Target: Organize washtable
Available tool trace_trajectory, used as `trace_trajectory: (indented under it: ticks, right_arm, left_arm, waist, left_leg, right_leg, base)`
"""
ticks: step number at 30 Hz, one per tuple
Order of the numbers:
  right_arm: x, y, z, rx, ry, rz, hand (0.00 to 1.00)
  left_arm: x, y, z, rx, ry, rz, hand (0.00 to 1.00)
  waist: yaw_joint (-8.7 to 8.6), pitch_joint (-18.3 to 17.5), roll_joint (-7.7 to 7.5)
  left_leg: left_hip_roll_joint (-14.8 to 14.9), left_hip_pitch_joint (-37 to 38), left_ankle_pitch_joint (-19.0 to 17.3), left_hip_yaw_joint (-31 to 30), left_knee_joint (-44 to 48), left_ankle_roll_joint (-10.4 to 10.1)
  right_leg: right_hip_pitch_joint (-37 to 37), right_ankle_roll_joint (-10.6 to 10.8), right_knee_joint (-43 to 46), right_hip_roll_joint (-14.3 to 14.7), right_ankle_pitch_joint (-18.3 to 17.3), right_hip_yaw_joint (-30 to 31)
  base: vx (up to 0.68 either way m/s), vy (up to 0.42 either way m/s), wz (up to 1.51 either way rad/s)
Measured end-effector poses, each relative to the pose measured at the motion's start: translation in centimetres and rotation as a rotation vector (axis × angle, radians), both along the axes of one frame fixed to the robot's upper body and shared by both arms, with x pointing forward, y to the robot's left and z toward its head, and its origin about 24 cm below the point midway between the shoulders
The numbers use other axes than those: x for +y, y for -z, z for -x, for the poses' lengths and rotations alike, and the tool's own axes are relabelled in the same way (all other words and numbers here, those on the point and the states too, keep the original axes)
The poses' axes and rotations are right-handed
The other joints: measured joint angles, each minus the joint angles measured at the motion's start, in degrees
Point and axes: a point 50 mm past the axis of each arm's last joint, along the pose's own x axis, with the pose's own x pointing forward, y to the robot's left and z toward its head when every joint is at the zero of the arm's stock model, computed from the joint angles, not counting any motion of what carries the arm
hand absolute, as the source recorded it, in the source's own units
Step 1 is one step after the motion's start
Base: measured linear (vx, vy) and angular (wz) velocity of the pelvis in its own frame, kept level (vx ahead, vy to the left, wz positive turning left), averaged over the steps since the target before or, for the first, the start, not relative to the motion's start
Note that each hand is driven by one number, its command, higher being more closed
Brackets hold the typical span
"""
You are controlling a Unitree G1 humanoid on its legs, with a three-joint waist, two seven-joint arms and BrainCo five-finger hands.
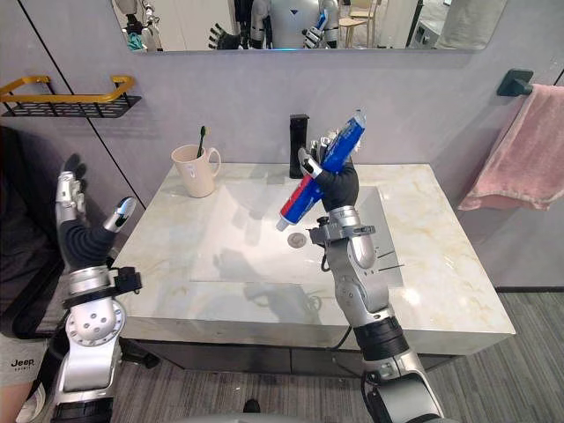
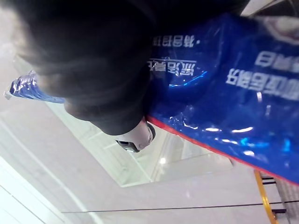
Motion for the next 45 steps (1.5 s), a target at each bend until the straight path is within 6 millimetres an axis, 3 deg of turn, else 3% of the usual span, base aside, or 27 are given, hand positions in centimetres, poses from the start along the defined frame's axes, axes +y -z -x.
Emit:
trace_trajectory:
  ticks: [3, 5, 10, 14, 17, 22, 29, 32, 36, 39, 40, 43, 45]
  right_arm:
    - [-1.2, 0.1, 0.4, -0.003, 0.045, -0.015, 1.0]
    - [-1.9, 0.4, 0.7, 0.004, 0.076, -0.026, 1.0]
    - [-2.4, 1.6, 1.2, 0.048, 0.11, -0.046, 1.0]
    - [-2.8, 2.3, 1.5, 0.069, 0.134, -0.059, 1.0]
    - [-2.8, 2.5, 1.7, 0.064, 0.151, -0.057, 1.0]
    - [-2.8, 2.8, 2.0, 0.071, 0.16, -0.046, 1.0]
    - [-2.6, 2.8, 1.9, 0.07, 0.174, -0.011, 1.0]
    - [-2.3, 1.3, 1.0, 0.025, 0.18, 0.005, 1.0]
    - [-2.2, -3.3, -1.3, -0.116, 0.218, 0.105, 1.0]
    - [-2.0, -6.5, -2.6, -0.205, 0.258, 0.165, 1.0]
    - [-1.8, -8.3, -3.1, -0.256, 0.277, 0.189, 1.0]
    - [-1.7, -11.1, -3.6, -0.328, 0.313, 0.209, 1.0]
    - [-1.5, -13.2, -4.0, -0.374, 0.34, 0.221, 1.0]
  left_arm:
    - [2.0, 4.4, 1.8, 0.139, -0.124, 0.152, 0.0]
    - [2.3, 7.0, 3.0, 0.215, -0.183, 0.256, 0.0]
    - [2.9, 14.4, 8.2, 0.398, -0.398, 0.592, 0.0]
    - [2.7, 17.9, 11.9, 0.503, -0.529, 0.74, 0.0]
    - [1.9, 19.8, 13.6, 0.576, -0.568, 0.824, 0.0]
    - [0.0, 22.0, 14.6, 0.732, -0.499, 0.879, 0.0]
    - [-3.3, 23.5, 13.4, 0.957, -0.227, 0.821, 0.0]
    - [-4.3, 23.7, 12.6, 1.017, -0.095, 0.765, 0.0]
    - [-4.4, 23.5, 11.6, 1.04, 0.001, 0.713, 0.0]
    - [-4.4, 23.4, 11.3, 1.045, 0.028, 0.696, 0.0]
    - [-4.1, 23.2, 11.2, 1.046, 0.035, 0.678, 0.0]
    - [-4.3, 23.1, 10.6, 1.042, 0.057, 0.665, 0.0]
    - [-4.1, 22.9, 10.1, 1.033, 0.072, 0.648, 0.0]
  waist:
    - [0.8, -0.26, -0.43]
    - [1.22, -0.56, -0.93]
    - [1.32, -1.16, -2.1]
    - [1.56, -1.28, -2.64]
    - [1.96, -1.24, -2.86]
    - [2.92, -1.2, -4.28]
    - [4.25, -1.18, -5.02]
    - [4.29, -1.04, -5.07]
    - [4.59, -0.17, -5.44]
    - [6.2, 0.55, -6.13]
    - [6.91, 0.84, -6.4]
    - [7.61, 1.84, -6.76]
    - [9.05, 2.47, -6.87]
  left_leg:
    - [0.06, -0.27, -0.02, -0.03, -0.01, -0.02]
    - [0.06, -0.56, -0.03, -0.21, -0.01, -0.04]
    - [-0.07, -1.37, -0.11, -1.05, -0.02, -0.16]
    - [-0.12, -2.14, -0.22, -1.81, -0.02, -0.32]
    - [-0.28, -2.35, -0.23, -2.59, -0.02, -0.33]
    - [-0.43, -3.3, -0.18, -4.24, 0.0, -0.37]
    - [-0.31, -4.57, 0.07, -4.91, 0.28, -0.2]
    - [-0.2, -4.89, 0.15, -5.13, 0.15, -0.3]
    - [-0.19, -6.37, 0.37, -6.56, 0.02, -0.56]
    - [-0.17, -7.12, 0.42, -6.96, 0.05, -0.61]
    - [-0.24, -7.9, 0.58, -7.51, 0.33, -0.77]
    - [-0.39, -8.6, 1.11, -8.21, 0.39, -0.81]
    - [-0.43, -9.08, 1.11, -8.71, 0.38, -0.81]
  right_leg:
    - [-0.06, -0.03, -0.24, -0.02, -0.02, -0.19]
    - [-0.15, -0.06, -0.39, -0.09, -0.05, -0.42]
    - [-0.44, -0.38, -0.51, -0.13, -0.38, -1.37]
    - [-0.89, -0.4, -0.31, -0.11, -0.64, -2.2]
    - [-0.93, -0.25, 0.15, -0.24, -1.2, -3.09]
    - [-1.11, -0.01, 0.24, -0.22, -1.51, -4.67]
    - [-2.06, -0.01, 0.26, 0.01, -1.48, -5.1]
    - [-2.28, -0.01, 0.24, 0.14, -1.49, -5.25]
    - [-3.15, -0.04, 0.24, 0.37, -1.53, -6.55]
    - [-3.78, -0.04, 0.24, 0.48, -1.53, -6.82]
    - [-3.97, -0.04, 0.21, 0.53, -1.53, -7.4]
    - [-4.05, -0.04, 0.11, 0.58, -1.52, -8.53]
    - [-4.19, -0.04, 0.02, 0.66, -1.52, -9.18]
  base:
    - [0.0, -0.012, 0.03]
    - [0.0, -0.019, 0.04]
    - [0.0, -0.02, 0.08]
    - [0.0, -0.026, 0.12]
    - [0.0, -0.02, 0.12]
    - [0.01, -0.031, 0.17]
    - [0.01, -0.009, 0.03]
    - [-0.01, -0.007, 0.01]
    - [-0.03, -0.022, 0.16]
    - [0.0, -0.014, 0.1]
    - [0.04, -0.015, 0.16]
    - [0.04, -0.015, 0.23]
    - [0.0, -0.012, 0.1]
